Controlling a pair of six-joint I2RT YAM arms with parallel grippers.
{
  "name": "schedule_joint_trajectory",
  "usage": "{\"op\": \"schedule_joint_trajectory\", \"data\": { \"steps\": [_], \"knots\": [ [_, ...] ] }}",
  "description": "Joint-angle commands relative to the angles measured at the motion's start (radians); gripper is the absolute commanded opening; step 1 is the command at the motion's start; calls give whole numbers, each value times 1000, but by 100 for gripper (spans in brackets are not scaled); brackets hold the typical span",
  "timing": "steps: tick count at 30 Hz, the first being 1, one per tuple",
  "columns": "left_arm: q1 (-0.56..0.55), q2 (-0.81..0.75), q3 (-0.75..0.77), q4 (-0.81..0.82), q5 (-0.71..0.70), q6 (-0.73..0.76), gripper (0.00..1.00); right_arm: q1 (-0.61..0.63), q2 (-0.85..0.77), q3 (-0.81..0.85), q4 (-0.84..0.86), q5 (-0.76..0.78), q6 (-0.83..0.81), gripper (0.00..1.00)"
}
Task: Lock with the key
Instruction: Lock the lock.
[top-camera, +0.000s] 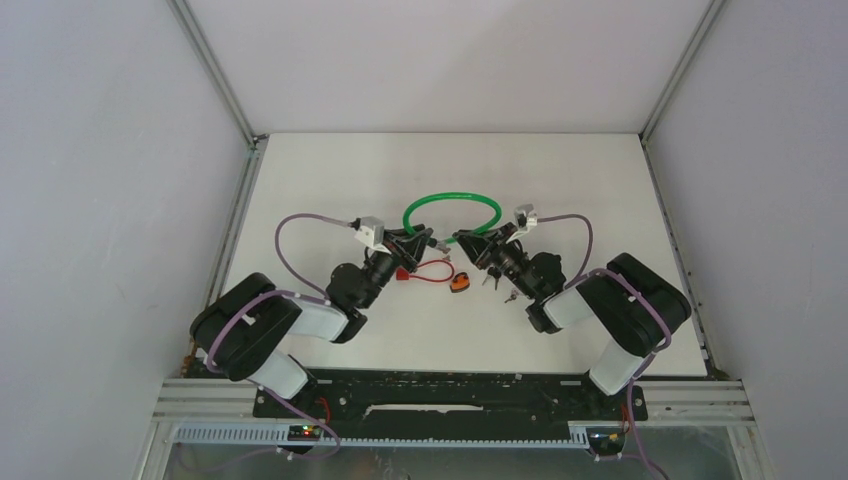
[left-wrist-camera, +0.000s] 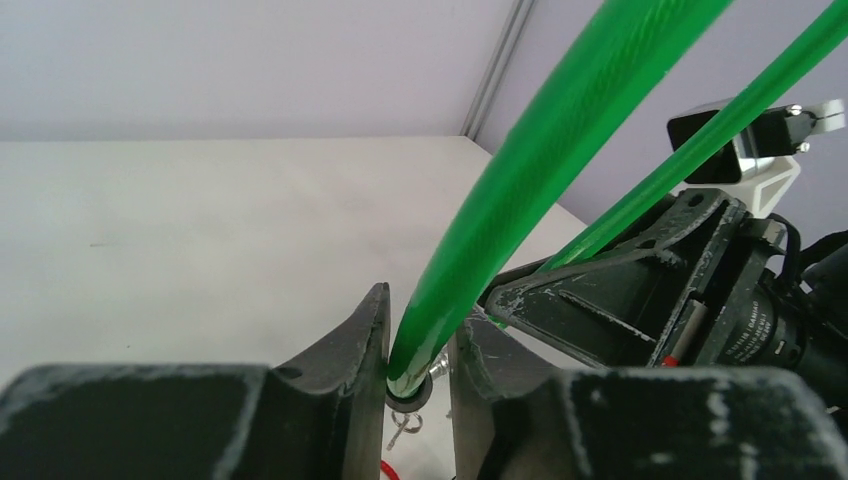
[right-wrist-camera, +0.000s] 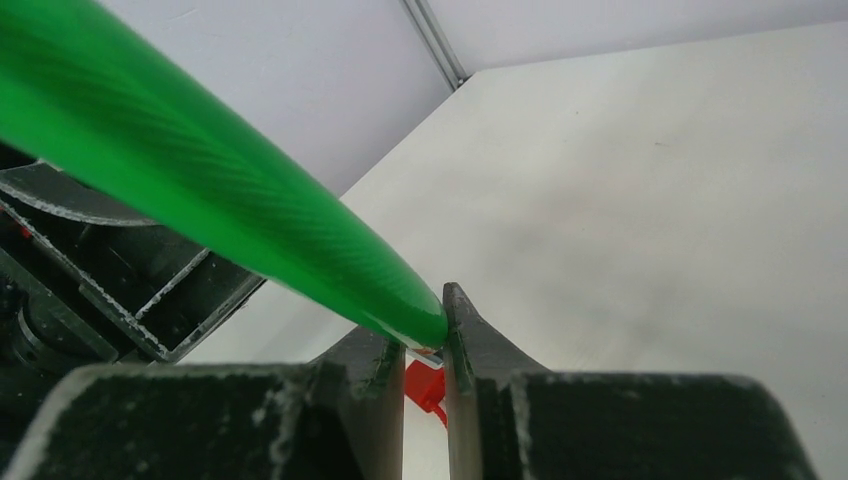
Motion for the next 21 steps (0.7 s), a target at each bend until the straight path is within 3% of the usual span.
{"op": "schedule_joint_trajectory", "data": {
  "steps": [1,9,18,21],
  "knots": [
    [-17,-1,61,135,50,-35,30,-16,-21,-1,-2,-58,41,0],
    [-14,4,66,135,75,-36,45,-41,-29,-6,-2,-71,64,0],
    [-11,22,77,134,79,-43,47,-83,-49,-18,-2,-90,102,0],
    [-10,37,93,134,114,-36,65,-108,-57,-23,-2,-98,145,0]
  ]
}}
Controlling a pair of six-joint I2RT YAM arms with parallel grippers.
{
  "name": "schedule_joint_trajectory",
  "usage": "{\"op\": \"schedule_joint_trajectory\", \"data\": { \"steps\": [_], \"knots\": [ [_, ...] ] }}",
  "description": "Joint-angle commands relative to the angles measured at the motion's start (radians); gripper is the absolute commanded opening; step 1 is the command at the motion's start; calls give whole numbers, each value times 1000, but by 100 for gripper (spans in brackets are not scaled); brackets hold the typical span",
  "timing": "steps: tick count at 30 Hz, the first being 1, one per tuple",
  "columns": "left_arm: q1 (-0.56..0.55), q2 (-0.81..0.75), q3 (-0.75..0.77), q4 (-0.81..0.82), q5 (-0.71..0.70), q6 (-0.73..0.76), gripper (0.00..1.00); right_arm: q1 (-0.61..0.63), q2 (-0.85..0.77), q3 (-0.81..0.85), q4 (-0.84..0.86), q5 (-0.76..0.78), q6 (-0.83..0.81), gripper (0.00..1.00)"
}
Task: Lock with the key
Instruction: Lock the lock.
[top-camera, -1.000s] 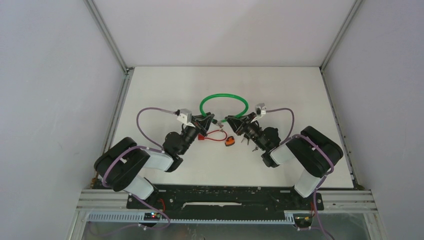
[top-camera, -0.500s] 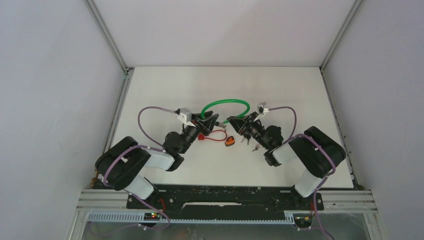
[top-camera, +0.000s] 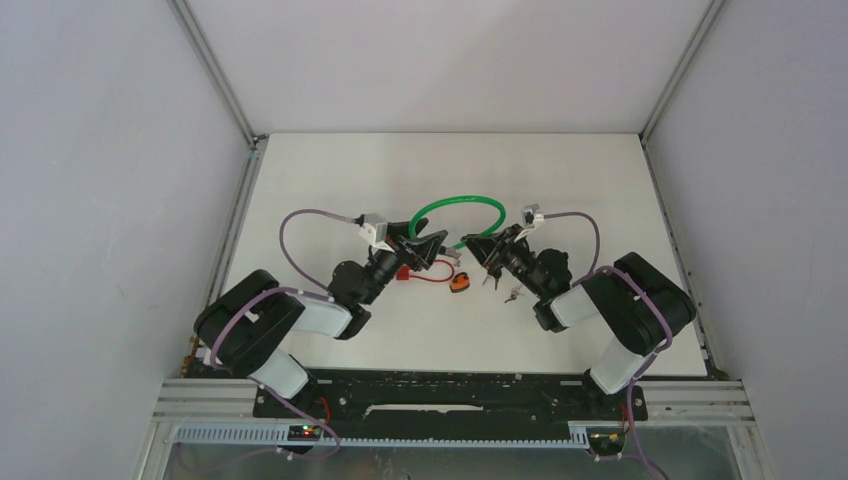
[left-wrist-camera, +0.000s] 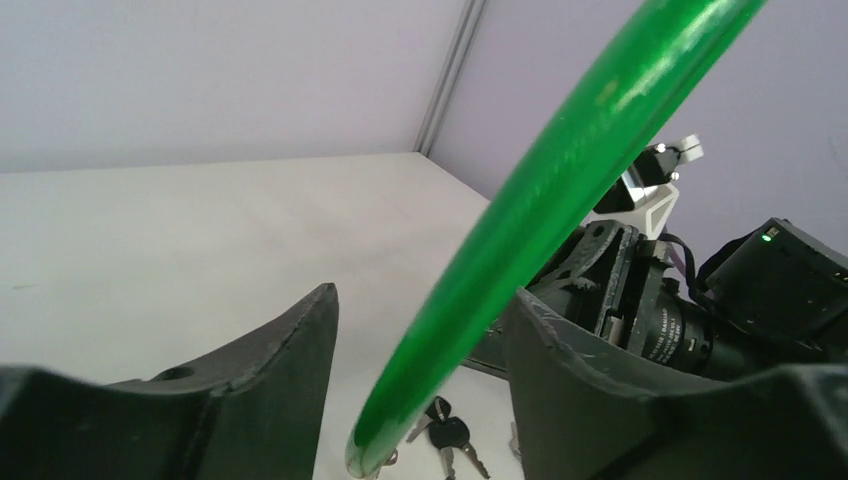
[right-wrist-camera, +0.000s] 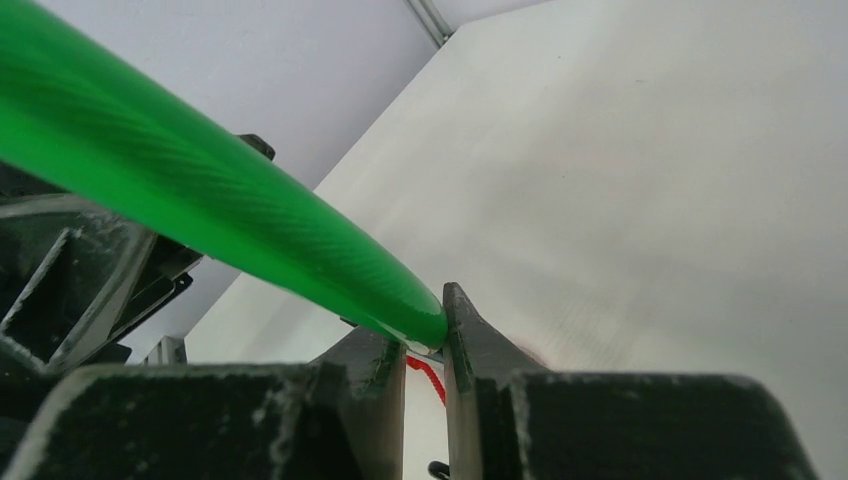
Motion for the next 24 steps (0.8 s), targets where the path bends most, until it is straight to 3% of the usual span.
{"op": "schedule_joint_trajectory", "data": {
  "steps": [1,6,11,24],
  "knots": [
    [-1,26,68,93,66,0,68,-36,-54,0,60,-17,83,0],
    [-1,48,90,93,125,1,69,-47,-76,-7,60,-19,115,0],
    [0,54,95,93,130,-3,57,-55,-106,-20,60,-25,136,0],
    [7,78,121,93,157,-28,45,-66,-190,-46,62,-45,165,0]
  ]
}}
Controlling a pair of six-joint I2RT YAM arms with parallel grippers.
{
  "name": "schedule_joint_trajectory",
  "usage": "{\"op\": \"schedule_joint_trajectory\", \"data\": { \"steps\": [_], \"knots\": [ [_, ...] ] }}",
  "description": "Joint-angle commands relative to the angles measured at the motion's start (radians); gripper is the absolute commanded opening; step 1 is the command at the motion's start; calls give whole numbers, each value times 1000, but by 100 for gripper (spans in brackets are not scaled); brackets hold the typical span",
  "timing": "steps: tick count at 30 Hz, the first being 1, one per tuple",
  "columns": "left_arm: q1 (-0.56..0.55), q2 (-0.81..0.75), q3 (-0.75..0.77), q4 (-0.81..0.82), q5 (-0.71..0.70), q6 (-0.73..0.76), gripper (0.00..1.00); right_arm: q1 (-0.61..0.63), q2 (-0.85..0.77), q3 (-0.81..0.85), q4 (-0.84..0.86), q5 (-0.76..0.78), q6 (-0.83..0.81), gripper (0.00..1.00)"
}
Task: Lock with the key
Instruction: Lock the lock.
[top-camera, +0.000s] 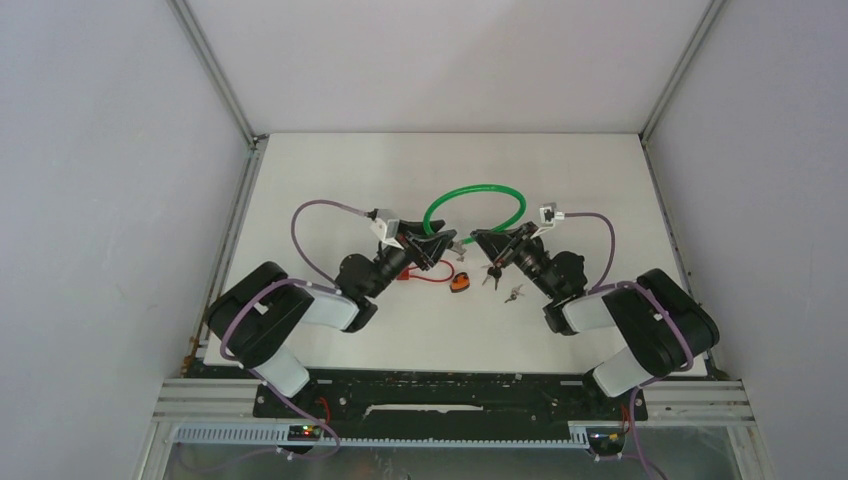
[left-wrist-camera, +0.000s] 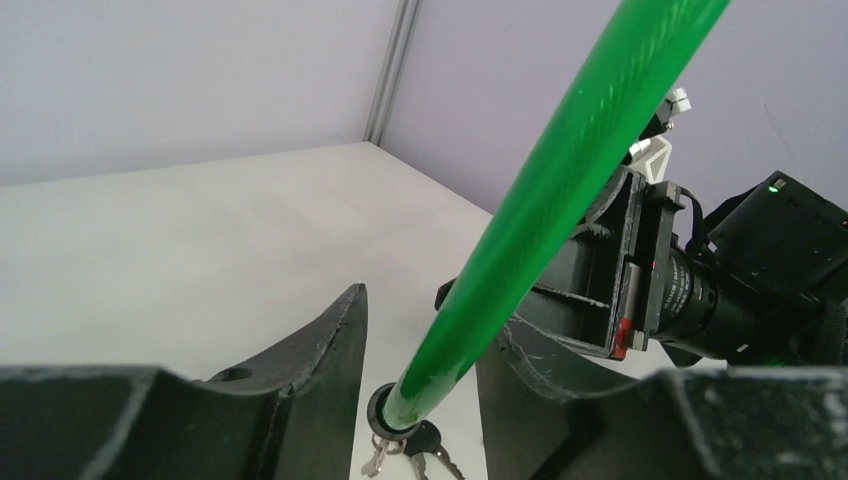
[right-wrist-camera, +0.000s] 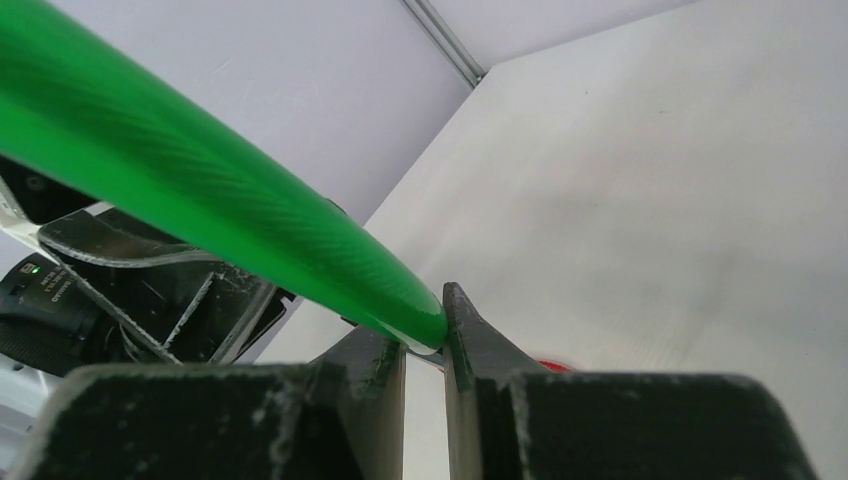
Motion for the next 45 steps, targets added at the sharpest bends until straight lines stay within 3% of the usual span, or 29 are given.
{"op": "schedule_joint_trajectory", "data": {
  "steps": [1,6,33,36,40,45],
  "knots": [
    [6,14,52,91,34,-16,43,-4,-52,3,82,-19,29,0],
    [10,22,62,91,52,-34,35,-6,-80,-8,81,-12,24,0],
    [20,53,103,91,132,-75,27,-16,-122,-23,81,-14,31,0],
    [20,57,108,91,145,-76,20,-17,-118,-21,81,-16,32,0],
    [20,60,116,91,167,-73,1,-18,-113,-18,82,-18,34,0],
    [20,60,116,91,181,-66,0,-17,-96,-12,82,-26,28,0]
  ]
}}
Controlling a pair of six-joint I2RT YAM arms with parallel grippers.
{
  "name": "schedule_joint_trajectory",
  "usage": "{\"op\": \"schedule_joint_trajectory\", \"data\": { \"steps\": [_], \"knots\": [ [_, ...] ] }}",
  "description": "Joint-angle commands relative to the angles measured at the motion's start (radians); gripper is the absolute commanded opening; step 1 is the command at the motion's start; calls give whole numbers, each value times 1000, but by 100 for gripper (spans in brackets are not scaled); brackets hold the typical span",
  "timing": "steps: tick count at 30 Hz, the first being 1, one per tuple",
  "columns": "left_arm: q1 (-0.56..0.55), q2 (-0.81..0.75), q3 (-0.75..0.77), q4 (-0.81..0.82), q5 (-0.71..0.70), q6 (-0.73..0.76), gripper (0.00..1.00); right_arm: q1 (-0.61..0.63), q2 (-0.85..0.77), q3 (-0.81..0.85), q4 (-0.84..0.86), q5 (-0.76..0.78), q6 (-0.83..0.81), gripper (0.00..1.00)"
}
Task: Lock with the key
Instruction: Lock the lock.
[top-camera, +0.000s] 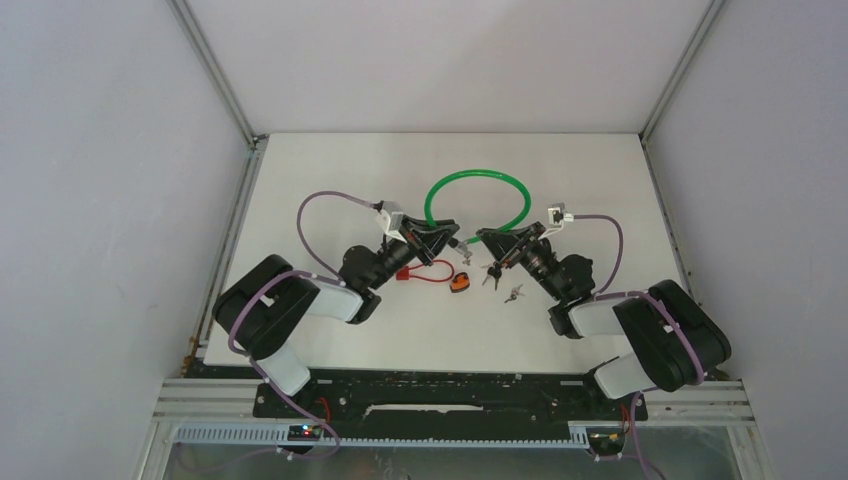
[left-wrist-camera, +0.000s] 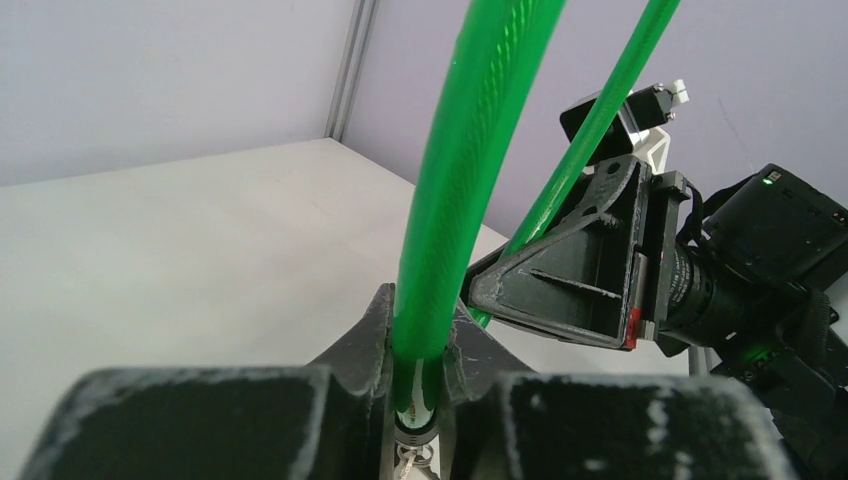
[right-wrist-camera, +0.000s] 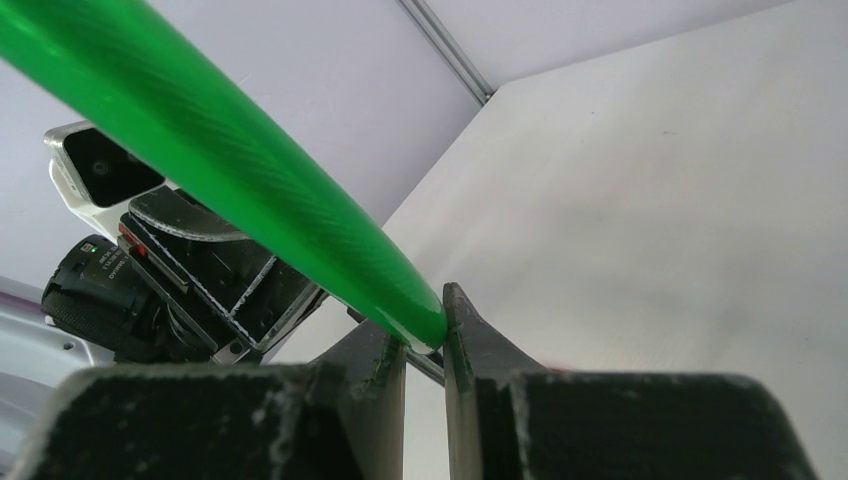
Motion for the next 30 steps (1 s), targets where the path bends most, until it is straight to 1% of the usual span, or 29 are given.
{"op": "schedule_joint_trajectory", "data": {
  "steps": [1,2,6,9,12,18,21,24,30],
  "knots": [
    [-7,3,42,90,65,-7,0,0,-8,20,92,-11,14,0],
    [-6,1,42,91,64,-5,1,1,-3,21,93,-14,13,0],
    [-7,-11,22,92,34,8,0,4,23,30,92,-26,-2,0],
    [-6,-16,19,93,37,12,0,7,55,40,92,-28,4,0],
    [-7,-22,11,94,6,-1,0,14,94,55,91,-25,10,0],
    [-7,-41,-13,93,-42,24,0,22,141,73,91,-30,7,0],
    [-6,-49,-22,93,-59,28,0,22,158,83,90,-66,-16,0],
    [-7,-51,-24,93,-67,23,0,32,177,99,91,-134,-73,0],
    [-6,-63,-33,94,-85,26,0,57,231,146,91,-216,-72,0]
  ]
}}
